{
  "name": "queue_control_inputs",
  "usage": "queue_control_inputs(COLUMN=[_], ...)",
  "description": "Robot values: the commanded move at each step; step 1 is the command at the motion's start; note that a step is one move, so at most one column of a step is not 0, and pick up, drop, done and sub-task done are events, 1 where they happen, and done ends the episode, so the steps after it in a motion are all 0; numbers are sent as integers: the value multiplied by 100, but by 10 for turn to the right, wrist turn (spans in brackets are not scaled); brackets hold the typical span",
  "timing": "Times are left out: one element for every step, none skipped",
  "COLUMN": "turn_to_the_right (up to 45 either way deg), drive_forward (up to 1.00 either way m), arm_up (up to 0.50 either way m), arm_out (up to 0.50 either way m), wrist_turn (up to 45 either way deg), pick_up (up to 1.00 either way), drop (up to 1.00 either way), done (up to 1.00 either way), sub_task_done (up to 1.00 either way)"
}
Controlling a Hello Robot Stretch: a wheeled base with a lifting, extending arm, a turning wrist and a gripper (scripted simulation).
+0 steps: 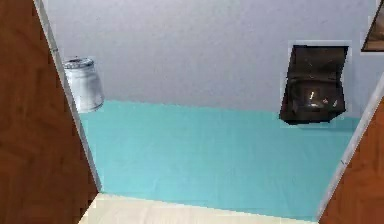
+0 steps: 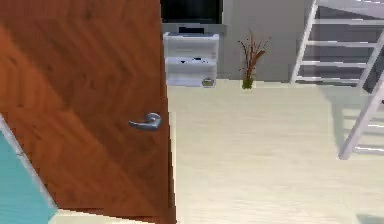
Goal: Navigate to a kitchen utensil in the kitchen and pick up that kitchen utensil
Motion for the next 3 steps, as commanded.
queue_control_inputs(turn_to_the_right=[0, 0, -390], drive_forward=[100, 25, 0], arm_up=[0, 0, 0], arm_out=[0, 0, 0], wrist_turn=[0, 0, 0], pick_up=[0, 0, 0], drop=[0, 0, 0], done=[0, 0, 0], sub_task_done=[0, 0, 0])
